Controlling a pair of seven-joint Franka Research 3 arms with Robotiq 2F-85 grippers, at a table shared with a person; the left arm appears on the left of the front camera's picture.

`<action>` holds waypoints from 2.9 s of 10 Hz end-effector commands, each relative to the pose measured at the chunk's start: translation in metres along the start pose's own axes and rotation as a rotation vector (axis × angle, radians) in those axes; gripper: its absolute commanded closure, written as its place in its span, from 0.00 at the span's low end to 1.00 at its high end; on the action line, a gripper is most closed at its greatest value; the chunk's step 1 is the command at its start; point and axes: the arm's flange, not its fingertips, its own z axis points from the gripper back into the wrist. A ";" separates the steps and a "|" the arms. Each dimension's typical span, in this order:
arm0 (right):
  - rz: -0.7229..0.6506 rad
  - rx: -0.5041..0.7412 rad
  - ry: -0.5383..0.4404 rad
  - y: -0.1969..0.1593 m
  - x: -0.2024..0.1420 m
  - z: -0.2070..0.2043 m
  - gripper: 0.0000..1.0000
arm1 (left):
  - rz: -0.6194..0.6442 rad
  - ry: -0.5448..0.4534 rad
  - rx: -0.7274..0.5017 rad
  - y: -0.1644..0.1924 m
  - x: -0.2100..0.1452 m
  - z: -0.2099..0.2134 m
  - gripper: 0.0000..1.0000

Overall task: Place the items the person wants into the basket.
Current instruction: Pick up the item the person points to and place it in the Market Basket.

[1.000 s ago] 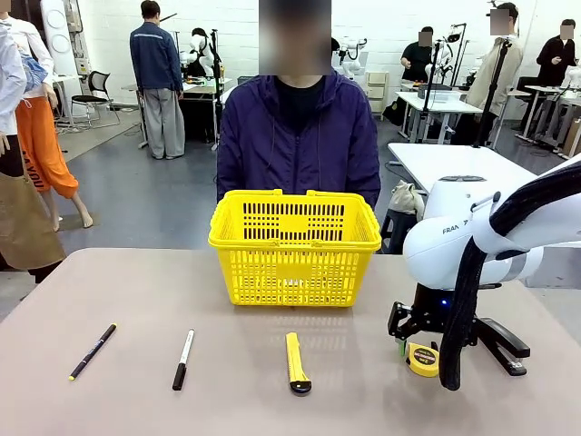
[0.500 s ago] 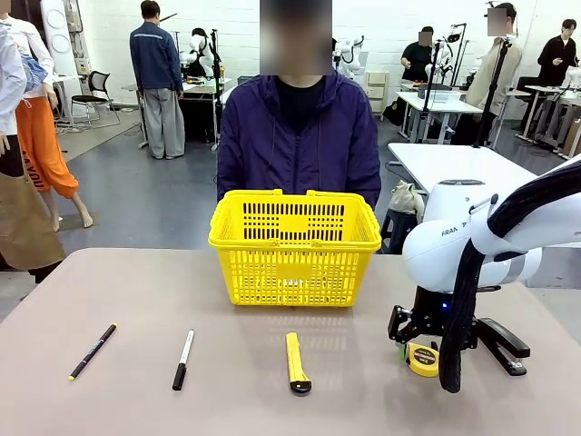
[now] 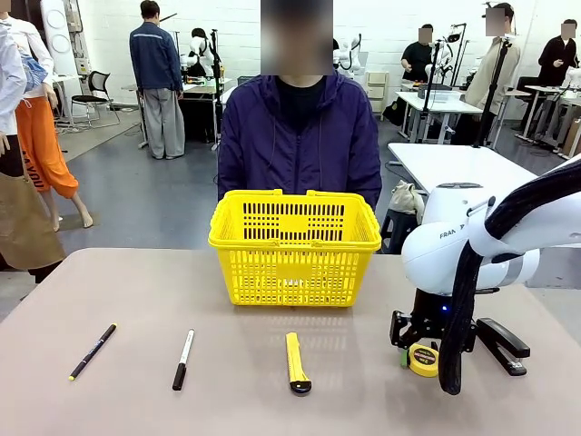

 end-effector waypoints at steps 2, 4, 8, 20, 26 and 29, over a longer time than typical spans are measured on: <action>0.023 0.041 0.022 0.002 0.001 -0.003 1.00 | -0.020 -0.009 -0.013 0.002 -0.001 0.001 0.00; 0.022 0.039 0.027 0.002 0.002 -0.003 0.84 | -0.020 -0.009 -0.013 0.002 -0.001 0.001 0.00; -0.019 0.049 -0.016 -0.003 -0.020 0.046 1.00 | -0.020 -0.009 -0.013 0.002 -0.001 0.001 0.00; -0.094 0.047 -0.178 0.014 -0.106 0.300 1.00 | -0.020 -0.009 -0.013 0.002 -0.001 0.001 0.00; -0.094 0.047 -0.178 0.014 -0.106 0.300 1.00 | -0.020 -0.009 -0.013 0.002 -0.001 0.001 0.00; -0.048 0.036 -0.185 0.059 -0.061 0.325 0.31 | -0.020 -0.009 -0.013 0.002 -0.001 0.001 0.00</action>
